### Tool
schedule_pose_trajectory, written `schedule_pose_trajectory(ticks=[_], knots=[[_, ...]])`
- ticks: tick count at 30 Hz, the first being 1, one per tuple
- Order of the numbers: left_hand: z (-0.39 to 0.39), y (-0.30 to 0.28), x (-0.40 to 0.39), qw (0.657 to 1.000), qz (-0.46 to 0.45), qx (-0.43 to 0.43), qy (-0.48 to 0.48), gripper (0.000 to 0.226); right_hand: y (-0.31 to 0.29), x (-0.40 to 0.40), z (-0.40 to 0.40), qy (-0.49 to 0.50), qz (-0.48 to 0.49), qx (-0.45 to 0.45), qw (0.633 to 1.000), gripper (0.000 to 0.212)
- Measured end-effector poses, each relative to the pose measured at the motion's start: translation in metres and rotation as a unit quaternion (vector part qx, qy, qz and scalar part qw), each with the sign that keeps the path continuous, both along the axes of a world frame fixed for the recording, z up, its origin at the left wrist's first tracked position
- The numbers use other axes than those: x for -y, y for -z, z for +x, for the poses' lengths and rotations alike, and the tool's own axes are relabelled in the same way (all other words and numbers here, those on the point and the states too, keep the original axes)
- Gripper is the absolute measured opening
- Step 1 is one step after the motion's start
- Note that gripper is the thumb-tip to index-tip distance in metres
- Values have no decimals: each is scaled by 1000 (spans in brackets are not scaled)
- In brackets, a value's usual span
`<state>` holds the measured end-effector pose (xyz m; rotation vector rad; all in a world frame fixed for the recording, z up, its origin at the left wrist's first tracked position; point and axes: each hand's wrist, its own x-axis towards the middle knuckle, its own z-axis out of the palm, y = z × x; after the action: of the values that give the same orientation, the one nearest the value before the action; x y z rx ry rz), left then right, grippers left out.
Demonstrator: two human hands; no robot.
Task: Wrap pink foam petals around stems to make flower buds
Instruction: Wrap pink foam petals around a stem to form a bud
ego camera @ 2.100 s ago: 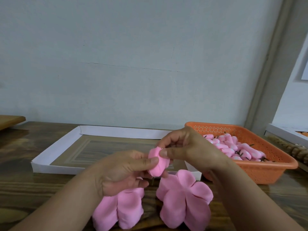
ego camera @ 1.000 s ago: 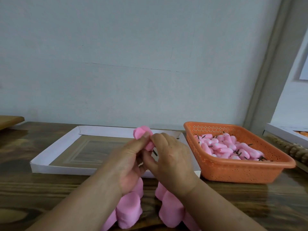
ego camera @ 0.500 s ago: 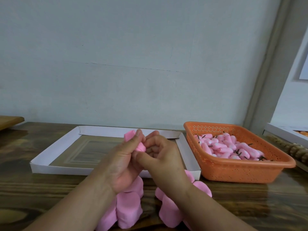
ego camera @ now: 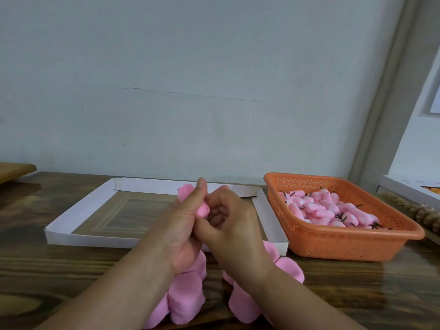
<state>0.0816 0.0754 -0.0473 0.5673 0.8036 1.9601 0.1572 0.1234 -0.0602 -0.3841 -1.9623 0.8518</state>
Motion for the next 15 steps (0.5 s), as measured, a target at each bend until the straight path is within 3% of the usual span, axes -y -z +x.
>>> schedule_pose_trajectory(ticks=[4,7,9,11,13,15], knots=[[-6,1,5,998,-15,-59,22,30,-6,-1,4,-137,-206,-23,969,13],[-7,-2,7,997,-14,-67,29,35,-10,-1,6,-184,-264,-7,947,9],[-5,-4,7,999,-19,-40,13,35,-9,-2,5,-130,-185,15,974,9],[-2,-5,4,1000,-18,3,-9,33,-6,-2,3,-36,-28,49,998,9],[0,-3,2,999,-26,6,-22,33,-1,-1,1,36,92,79,992,10],[2,-1,0,999,-24,2,-27,36,2,0,1,57,128,79,987,9]])
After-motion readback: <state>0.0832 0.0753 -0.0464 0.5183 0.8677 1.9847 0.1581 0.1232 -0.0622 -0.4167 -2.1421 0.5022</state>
